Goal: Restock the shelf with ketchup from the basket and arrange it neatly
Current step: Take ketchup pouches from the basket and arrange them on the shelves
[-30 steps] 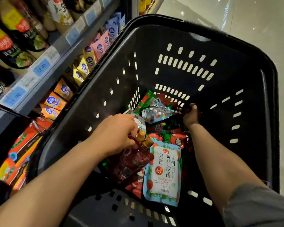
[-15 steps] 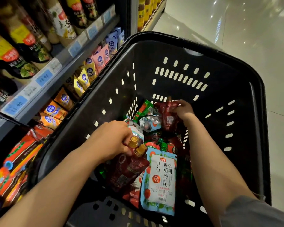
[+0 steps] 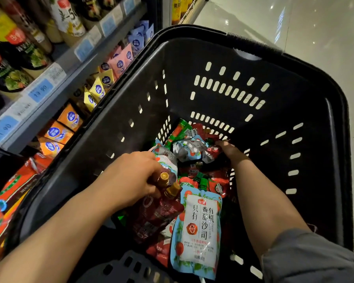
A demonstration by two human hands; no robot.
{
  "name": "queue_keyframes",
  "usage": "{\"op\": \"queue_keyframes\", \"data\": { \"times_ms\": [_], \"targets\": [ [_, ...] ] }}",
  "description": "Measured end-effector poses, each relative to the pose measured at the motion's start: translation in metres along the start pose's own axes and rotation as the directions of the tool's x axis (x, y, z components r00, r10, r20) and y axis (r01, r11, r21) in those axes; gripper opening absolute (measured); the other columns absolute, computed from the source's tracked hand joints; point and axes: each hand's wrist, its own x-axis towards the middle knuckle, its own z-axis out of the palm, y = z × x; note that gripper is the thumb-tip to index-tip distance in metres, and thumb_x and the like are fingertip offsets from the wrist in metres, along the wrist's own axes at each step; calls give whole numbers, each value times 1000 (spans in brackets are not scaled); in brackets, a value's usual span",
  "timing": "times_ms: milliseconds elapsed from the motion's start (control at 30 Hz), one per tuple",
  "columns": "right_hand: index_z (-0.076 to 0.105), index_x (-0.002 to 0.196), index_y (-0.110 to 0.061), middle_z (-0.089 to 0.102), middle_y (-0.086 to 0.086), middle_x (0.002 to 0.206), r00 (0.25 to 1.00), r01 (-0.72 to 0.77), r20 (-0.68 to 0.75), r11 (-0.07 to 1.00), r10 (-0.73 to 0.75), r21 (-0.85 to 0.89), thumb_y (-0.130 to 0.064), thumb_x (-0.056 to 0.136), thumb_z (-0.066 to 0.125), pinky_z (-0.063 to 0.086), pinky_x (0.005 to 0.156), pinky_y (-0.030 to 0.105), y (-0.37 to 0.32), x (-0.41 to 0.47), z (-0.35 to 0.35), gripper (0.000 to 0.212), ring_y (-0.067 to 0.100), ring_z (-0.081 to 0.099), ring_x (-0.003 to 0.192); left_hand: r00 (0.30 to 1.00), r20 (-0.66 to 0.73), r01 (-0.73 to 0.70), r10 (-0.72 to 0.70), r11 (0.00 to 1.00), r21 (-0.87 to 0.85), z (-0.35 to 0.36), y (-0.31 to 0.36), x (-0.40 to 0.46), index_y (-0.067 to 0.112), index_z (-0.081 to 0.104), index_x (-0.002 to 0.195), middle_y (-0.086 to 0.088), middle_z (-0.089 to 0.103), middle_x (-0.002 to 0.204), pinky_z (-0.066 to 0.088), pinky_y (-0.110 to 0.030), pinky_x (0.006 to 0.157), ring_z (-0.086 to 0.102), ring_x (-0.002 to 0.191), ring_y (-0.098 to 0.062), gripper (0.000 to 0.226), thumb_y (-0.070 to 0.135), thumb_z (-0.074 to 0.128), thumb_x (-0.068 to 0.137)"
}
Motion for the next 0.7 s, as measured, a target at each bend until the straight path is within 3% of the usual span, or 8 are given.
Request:
{"op": "queue_keyframes", "data": {
  "times_ms": [133, 233, 300, 367, 433, 500, 567, 700],
  "targets": [
    [61, 105, -14, 65, 13, 104, 999, -29, 17, 997, 28, 72, -33, 94, 45, 52, 79, 34, -11, -29, 11, 28, 29, 62, 91, 1000, 5, -14, 14, 1000, 17, 0, 0, 0, 30, 61, 93, 12, 53, 105, 39, -25, 77, 52, 100, -9, 24, 46, 71, 78],
    [62, 108, -13, 63, 15, 112, 1000, -2, -5, 1000, 2, 16, -28, 96, 43, 51, 90, 40, -12, -31, 10, 27, 30, 61, 102, 1000, 3, -26, 26, 1000, 17, -2, 1, 0, 31, 58, 88, 12, 52, 105, 38, -25, 76, 52, 98, -9, 22, 46, 71, 78],
    [64, 94, -9, 64, 14, 103, 1000, 10, -16, 1000, -10, -2, -24, 95, 48, 50, 92, 39, -12, -33, 9, 22, 30, 61, 98, 1000, 5, -27, 27, 999, 23, -3, 2, -1, 33, 49, 75, 12, 52, 103, 36, -23, 72, 51, 96, -9, 25, 45, 71, 78],
    [60, 75, -11, 62, 10, 83, 1000, 12, -27, 996, -10, 89, -16, 93, 53, 49, 76, 34, -12, -39, 8, 20, 24, 59, 78, 1000, 13, -22, 21, 999, 30, -3, 3, -1, 32, 42, 69, 11, 52, 102, 35, -24, 71, 51, 94, -9, 33, 45, 71, 78],
    [56, 70, -12, 59, 7, 74, 998, 16, -67, 978, -2, 210, -11, 90, 57, 46, 61, 29, -10, -44, 9, 20, 19, 55, 65, 1000, 3, -23, 23, 999, 38, -2, 4, 0, 29, 45, 71, 11, 53, 102, 35, -24, 71, 52, 94, -9, 31, 45, 72, 77],
    [56, 74, -10, 60, 9, 78, 989, 50, -145, 957, -9, 285, -7, 88, 60, 45, 57, 27, -10, -47, 11, 15, 20, 56, 65, 1000, 1, -22, 22, 999, 49, -2, 4, -1, 28, 47, 73, 11, 53, 103, 34, -24, 71, 52, 96, -8, 30, 45, 71, 78],
    [58, 89, -8, 62, 12, 92, 970, 139, -233, 935, -63, 326, -2, 85, 61, 49, 67, 30, -17, -53, 18, 7, 26, 62, 79, 1000, 3, -22, 22, 998, 51, -1, 4, -1, 28, 47, 74, 10, 52, 103, 32, -24, 70, 51, 96, -8, 30, 45, 71, 78],
    [57, 119, -13, 62, 5, 106, 947, 285, -240, 908, -216, 307, 1, 88, 55, 51, 80, 34, -42, -82, 35, 34, 23, 60, 94, 1000, 5, -18, 18, 1000, 23, -1, 3, 0, 25, 55, 79, 10, 53, 101, 36, -25, 73, 52, 96, -8, 25, 43, 73, 77]
  ]
}}
